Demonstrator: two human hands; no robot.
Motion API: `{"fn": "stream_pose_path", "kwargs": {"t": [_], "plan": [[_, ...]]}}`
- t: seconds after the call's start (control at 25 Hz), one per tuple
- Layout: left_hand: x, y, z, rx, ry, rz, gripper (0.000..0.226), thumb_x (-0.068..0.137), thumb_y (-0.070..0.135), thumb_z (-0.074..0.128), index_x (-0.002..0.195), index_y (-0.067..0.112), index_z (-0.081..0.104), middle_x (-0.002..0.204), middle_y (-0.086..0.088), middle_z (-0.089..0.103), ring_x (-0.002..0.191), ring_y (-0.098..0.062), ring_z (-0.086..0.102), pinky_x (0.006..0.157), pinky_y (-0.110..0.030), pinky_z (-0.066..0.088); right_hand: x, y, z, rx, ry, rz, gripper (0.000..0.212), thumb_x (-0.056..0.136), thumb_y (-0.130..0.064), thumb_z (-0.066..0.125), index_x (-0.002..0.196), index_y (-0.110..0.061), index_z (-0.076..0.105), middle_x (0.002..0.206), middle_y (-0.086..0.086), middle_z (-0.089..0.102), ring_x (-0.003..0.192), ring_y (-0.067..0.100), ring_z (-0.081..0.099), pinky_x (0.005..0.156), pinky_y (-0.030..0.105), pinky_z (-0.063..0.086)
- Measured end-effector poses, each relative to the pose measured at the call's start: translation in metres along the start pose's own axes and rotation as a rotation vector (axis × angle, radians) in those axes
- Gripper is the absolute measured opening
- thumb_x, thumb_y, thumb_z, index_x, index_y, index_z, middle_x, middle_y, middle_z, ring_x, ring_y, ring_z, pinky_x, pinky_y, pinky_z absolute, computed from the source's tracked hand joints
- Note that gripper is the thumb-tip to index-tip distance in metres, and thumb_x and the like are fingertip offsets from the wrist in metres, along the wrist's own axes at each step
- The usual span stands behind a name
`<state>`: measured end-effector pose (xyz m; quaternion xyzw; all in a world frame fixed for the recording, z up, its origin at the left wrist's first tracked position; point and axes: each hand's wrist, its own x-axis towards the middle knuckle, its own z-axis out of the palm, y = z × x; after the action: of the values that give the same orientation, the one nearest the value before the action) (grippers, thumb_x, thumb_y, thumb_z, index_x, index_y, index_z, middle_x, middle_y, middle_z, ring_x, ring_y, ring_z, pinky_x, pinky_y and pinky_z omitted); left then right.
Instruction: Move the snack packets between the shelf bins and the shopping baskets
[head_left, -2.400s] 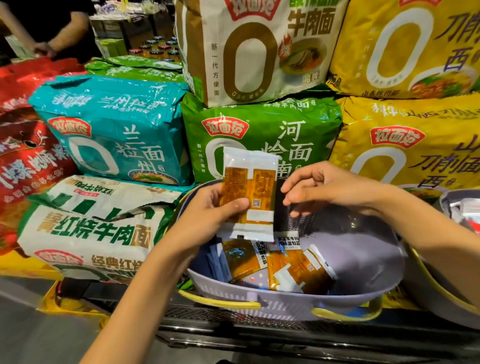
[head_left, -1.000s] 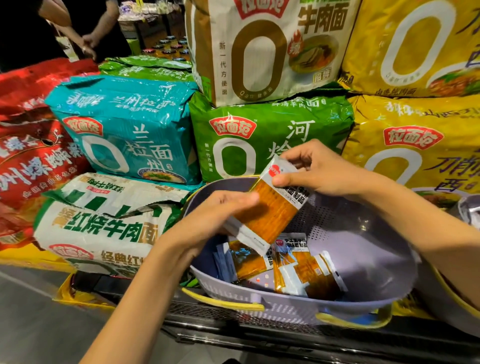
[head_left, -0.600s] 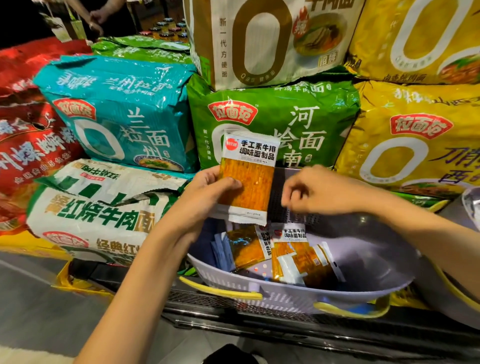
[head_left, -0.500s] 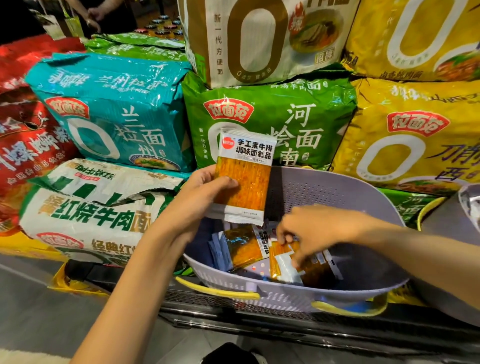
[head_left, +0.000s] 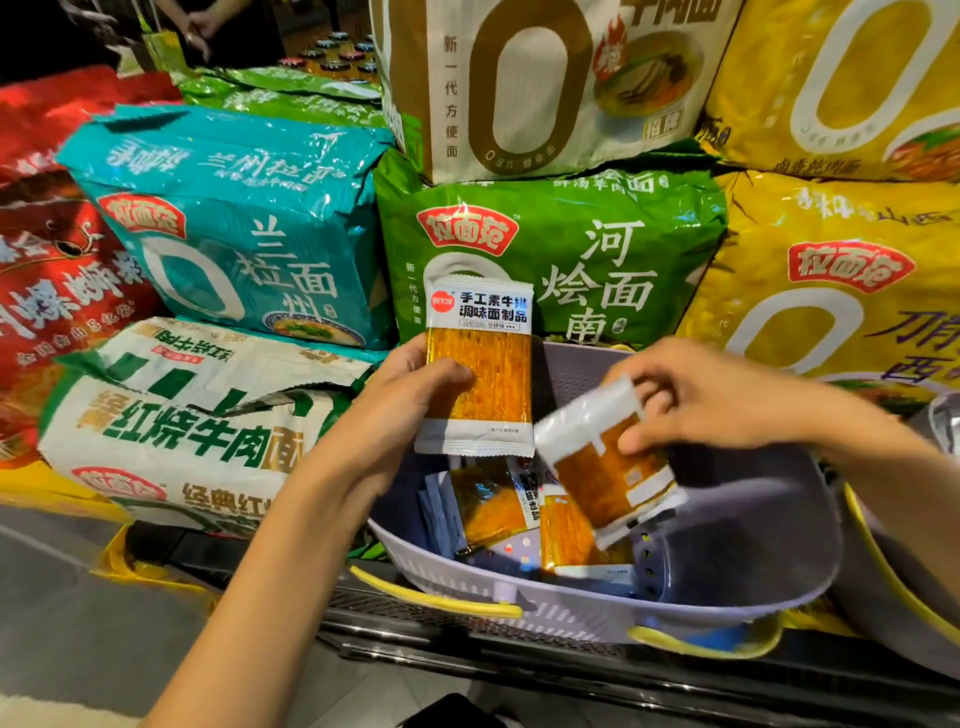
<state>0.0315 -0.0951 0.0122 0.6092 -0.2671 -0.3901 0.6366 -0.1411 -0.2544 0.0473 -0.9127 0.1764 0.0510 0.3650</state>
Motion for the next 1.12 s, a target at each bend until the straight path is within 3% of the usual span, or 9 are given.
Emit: {"fn": "stream_pose_path", "kwargs": {"t": [0.08, 0.24, 0.36, 0.56, 0.68, 0.8, 0.92, 1.0, 1.12], "plan": [[0.001, -0.002, -0.001, -0.006, 0.017, -0.005, 0.022, 0.089, 0.0, 0.049, 0.091, 0.018, 0.061, 0.072, 0.008, 0.071, 0.066, -0.006, 0.063, 0.064, -0.02, 0.049, -0.023, -0.01, -0.021, 0.202, 0.265, -0.101, 0.027, 0.069, 0.003, 0.078, 0.074, -0.02, 0.065, 0.051, -0.015, 0.059, 0.046, -0.005, 0.05, 0.049, 0.006, 0.039], [-0.001, 0.0, 0.001, -0.086, 0.019, -0.063, 0.016, 0.091, 0.011, 0.051, 0.096, 0.018, 0.064, 0.083, 0.005, 0.073, 0.072, -0.009, 0.066, 0.067, -0.025, 0.05, -0.041, -0.021, -0.017, -0.123, 0.799, -0.573, 0.012, 0.074, -0.015, 0.074, 0.084, -0.022, 0.07, 0.083, -0.023, 0.07, 0.078, -0.002, 0.066, 0.074, 0.011, 0.049], [-0.001, 0.003, 0.003, -0.191, -0.057, -0.148, 0.025, 0.085, 0.035, 0.052, 0.099, 0.021, 0.066, 0.09, 0.005, 0.074, 0.078, -0.009, 0.07, 0.067, -0.026, 0.054, -0.019, -0.017, 0.01, -0.481, 0.821, -0.865, 0.021, 0.091, -0.015, 0.056, 0.09, -0.002, 0.073, 0.098, 0.01, 0.071, 0.099, 0.023, 0.068, 0.086, 0.03, 0.054], [-0.002, -0.003, 0.002, -0.171, -0.123, -0.035, 0.035, 0.069, 0.024, 0.062, 0.102, 0.011, 0.063, 0.092, -0.005, 0.074, 0.081, -0.017, 0.07, 0.075, -0.027, 0.057, 0.015, -0.002, 0.038, -0.679, 0.652, -0.932, 0.027, 0.095, -0.014, 0.05, 0.095, -0.004, 0.075, 0.102, 0.011, 0.072, 0.102, 0.027, 0.067, 0.073, 0.038, 0.058], [-0.002, -0.004, 0.001, -0.174, -0.116, 0.007, 0.037, 0.07, 0.016, 0.062, 0.105, 0.008, 0.061, 0.091, -0.005, 0.073, 0.078, -0.014, 0.069, 0.075, -0.026, 0.056, 0.014, 0.001, 0.036, -0.666, 0.584, -0.881, 0.024, 0.092, -0.015, 0.053, 0.105, -0.006, 0.072, 0.115, 0.009, 0.068, 0.114, 0.024, 0.061, 0.084, 0.037, 0.056], [-0.001, -0.005, 0.0, -0.173, -0.098, 0.051, 0.038, 0.07, 0.015, 0.063, 0.107, 0.009, 0.06, 0.092, -0.005, 0.073, 0.079, -0.014, 0.069, 0.077, -0.027, 0.055, 0.013, 0.003, 0.037, -0.498, 0.695, -0.675, 0.036, 0.085, -0.01, 0.055, 0.119, -0.013, 0.064, 0.123, 0.004, 0.063, 0.118, 0.019, 0.058, 0.098, 0.027, 0.047], [-0.001, -0.005, -0.002, -0.131, -0.145, 0.049, 0.037, 0.071, 0.011, 0.074, 0.106, 0.012, 0.061, 0.09, -0.003, 0.074, 0.078, -0.013, 0.069, 0.069, -0.023, 0.057, 0.008, -0.015, 0.035, 0.134, 0.77, -0.326, 0.044, 0.081, -0.032, 0.07, 0.122, -0.033, 0.054, 0.117, -0.009, 0.064, 0.096, 0.01, 0.065, 0.076, 0.016, 0.053], [-0.002, -0.005, -0.003, -0.081, -0.217, 0.043, 0.04, 0.068, 0.012, 0.075, 0.106, 0.014, 0.062, 0.093, -0.004, 0.073, 0.081, -0.015, 0.07, 0.067, -0.023, 0.055, 0.009, -0.024, 0.028, 0.277, 0.676, -0.151, 0.071, 0.057, -0.055, 0.075, 0.122, -0.037, 0.052, 0.113, -0.012, 0.063, 0.085, 0.008, 0.065, 0.067, 0.019, 0.054], [-0.005, -0.003, -0.002, -0.072, -0.245, 0.044, 0.042, 0.066, 0.01, 0.077, 0.106, 0.014, 0.063, 0.097, -0.006, 0.073, 0.085, -0.019, 0.07, 0.068, -0.025, 0.056, 0.019, -0.028, 0.025, 0.539, 0.455, 0.031, 0.079, 0.045, -0.037, 0.082, 0.119, -0.02, 0.058, 0.095, 0.0, 0.067, 0.07, 0.01, 0.065, 0.058, 0.023, 0.054]]}}
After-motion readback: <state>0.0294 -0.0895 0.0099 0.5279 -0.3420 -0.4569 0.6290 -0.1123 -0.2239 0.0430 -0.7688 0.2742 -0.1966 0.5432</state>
